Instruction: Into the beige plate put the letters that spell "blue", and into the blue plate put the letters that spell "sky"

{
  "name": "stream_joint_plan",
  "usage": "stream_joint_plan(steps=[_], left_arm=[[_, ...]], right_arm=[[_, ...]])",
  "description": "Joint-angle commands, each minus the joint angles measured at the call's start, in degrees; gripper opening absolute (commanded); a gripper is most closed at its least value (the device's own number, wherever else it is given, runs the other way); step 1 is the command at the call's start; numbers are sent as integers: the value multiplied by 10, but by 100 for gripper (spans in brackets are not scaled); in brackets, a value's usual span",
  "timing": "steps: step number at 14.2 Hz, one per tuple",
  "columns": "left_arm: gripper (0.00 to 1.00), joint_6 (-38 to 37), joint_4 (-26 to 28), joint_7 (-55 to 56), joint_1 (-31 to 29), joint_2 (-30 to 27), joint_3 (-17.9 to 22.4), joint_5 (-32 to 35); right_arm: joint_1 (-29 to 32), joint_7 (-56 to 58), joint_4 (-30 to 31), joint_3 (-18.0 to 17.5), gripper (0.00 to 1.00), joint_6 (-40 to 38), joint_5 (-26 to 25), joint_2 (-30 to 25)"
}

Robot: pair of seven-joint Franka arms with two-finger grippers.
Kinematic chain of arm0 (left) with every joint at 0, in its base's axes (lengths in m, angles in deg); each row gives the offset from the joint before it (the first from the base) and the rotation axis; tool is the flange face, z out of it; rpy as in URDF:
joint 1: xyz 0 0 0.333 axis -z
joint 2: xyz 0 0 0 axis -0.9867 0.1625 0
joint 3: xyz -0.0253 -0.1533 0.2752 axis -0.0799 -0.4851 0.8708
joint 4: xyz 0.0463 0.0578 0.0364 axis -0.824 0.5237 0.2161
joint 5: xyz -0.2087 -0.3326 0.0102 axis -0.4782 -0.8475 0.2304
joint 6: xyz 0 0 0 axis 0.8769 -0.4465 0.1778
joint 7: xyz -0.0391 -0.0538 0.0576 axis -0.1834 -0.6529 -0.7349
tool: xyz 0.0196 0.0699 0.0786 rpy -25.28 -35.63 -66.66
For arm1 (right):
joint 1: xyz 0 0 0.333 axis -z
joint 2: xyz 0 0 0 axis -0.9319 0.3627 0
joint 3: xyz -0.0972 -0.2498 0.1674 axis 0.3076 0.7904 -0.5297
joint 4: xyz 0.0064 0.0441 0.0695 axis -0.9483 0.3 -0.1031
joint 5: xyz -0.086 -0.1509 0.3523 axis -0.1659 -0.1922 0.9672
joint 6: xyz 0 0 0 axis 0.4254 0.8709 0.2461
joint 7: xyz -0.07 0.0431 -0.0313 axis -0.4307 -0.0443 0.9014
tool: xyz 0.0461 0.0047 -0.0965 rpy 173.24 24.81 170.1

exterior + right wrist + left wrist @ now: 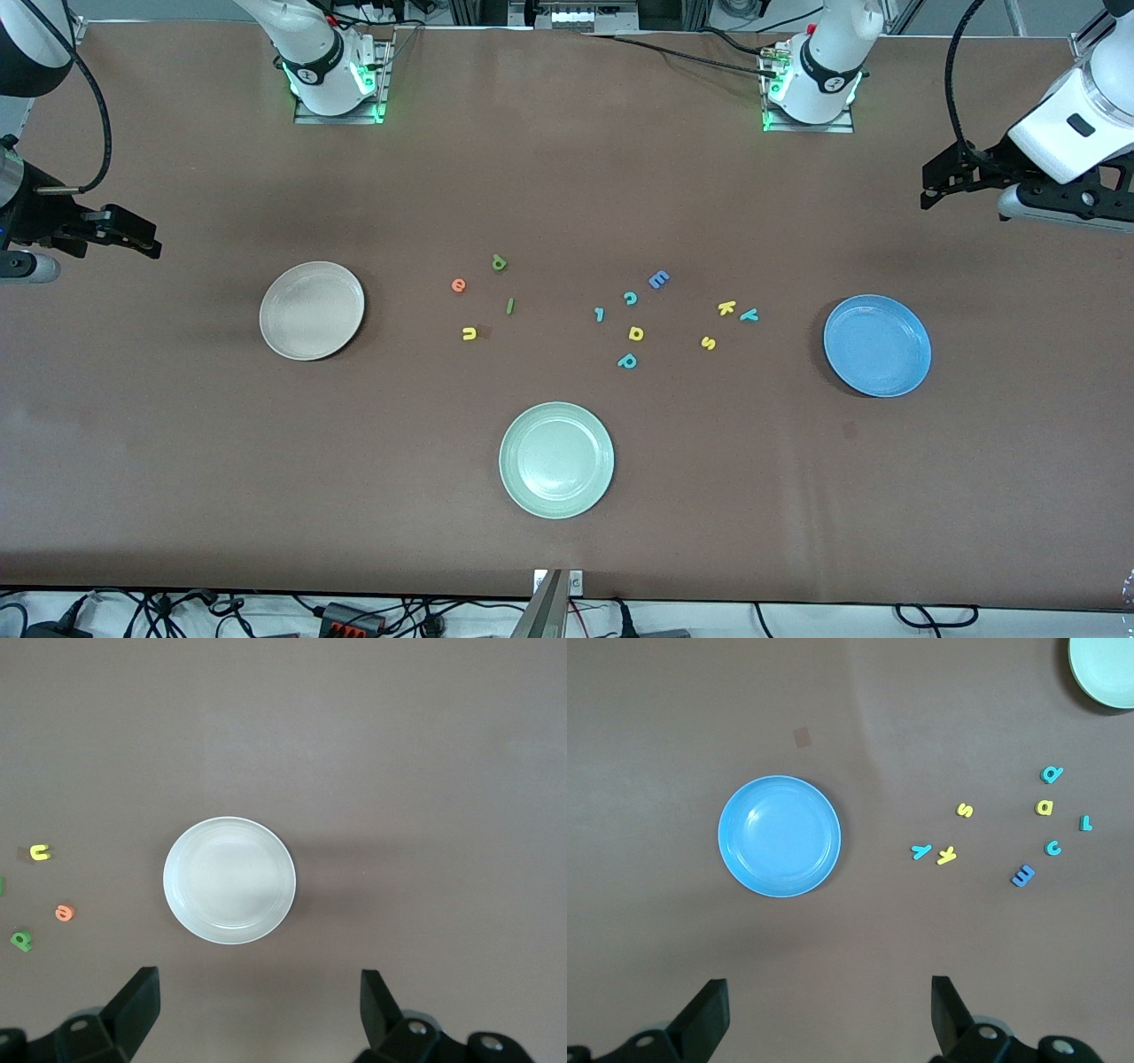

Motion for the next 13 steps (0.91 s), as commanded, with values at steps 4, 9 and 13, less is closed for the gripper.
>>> stream_joint_plan(steps=[4,9,13], left_arm=[[100,-14,-18,-11,-1,7,0,-12],[100,-16,-17,-12,0,7,0,-11],[100,-91,-17,-15,4,33,-1,-16]], right_arm=[[-16,6,12,-10,100,5,-8,22],[-97,1,13,-10,100,25,0,96],[-181,-73,15,-10,100,79,4,157]])
